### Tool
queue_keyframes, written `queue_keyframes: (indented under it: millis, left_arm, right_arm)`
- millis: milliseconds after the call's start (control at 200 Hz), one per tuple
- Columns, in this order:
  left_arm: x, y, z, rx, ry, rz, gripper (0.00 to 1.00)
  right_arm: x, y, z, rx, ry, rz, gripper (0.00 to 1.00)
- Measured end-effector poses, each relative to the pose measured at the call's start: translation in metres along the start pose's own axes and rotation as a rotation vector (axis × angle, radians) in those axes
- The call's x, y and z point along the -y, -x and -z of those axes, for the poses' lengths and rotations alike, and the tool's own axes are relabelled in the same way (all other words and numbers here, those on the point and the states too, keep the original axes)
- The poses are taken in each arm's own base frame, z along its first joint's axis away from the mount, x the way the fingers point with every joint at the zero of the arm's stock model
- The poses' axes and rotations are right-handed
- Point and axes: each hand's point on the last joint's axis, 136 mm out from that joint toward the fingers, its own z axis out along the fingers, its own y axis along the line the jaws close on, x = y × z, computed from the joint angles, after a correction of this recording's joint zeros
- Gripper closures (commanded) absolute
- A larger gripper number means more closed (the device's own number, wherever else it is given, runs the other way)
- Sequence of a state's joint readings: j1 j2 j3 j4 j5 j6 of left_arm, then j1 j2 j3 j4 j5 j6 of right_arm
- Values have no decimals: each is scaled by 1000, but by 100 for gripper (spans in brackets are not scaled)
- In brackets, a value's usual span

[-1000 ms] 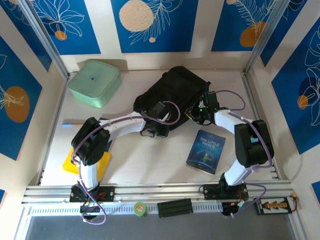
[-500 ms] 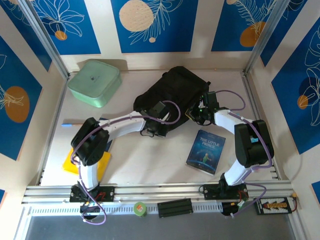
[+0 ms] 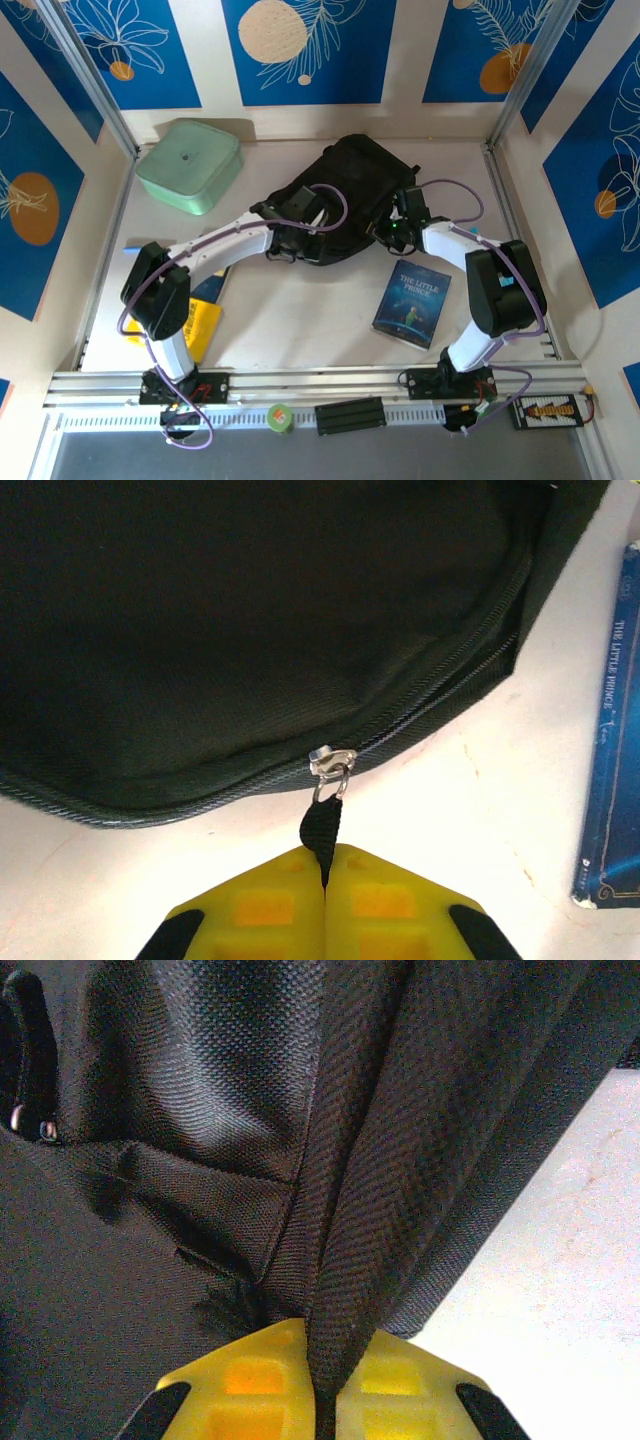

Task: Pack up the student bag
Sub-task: Unzip the student bag at the top-center of the table.

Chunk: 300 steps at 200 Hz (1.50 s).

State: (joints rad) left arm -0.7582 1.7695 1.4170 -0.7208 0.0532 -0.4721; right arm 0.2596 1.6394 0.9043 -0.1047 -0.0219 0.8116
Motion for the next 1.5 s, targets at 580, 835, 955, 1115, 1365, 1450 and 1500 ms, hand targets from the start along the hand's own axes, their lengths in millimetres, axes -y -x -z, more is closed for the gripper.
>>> queue_keyframes:
  millis: [580,835,955,1115,1365,1450,1500]
  left_arm:
    - [29,10,12,0,-155,-37,100]
    - [63,1,10,2,-248,-95,100]
    - [65,-23,-2,-32,-249,-95,100]
    - [68,-56,-14,-84,-246,-85,100]
    - [80,-42,-10,-27,-251,-98,100]
    - [89,-28,-3,-4,-261,-114,100]
    - [95,-20,-1,10,-267,-125,100]
  right_arm:
    - [-17,14,73,96,65,-71,34]
    - [10,-38,76,-11,68,-235,34]
    - [21,-44,56,-63,26,-252,42]
    - [17,-32,29,-86,30,-218,51]
    - [-25,8,-5,-103,131,-73,49]
    - [-28,16,-2,-73,137,-50,39]
    - [-28,18,5,-49,131,-56,33]
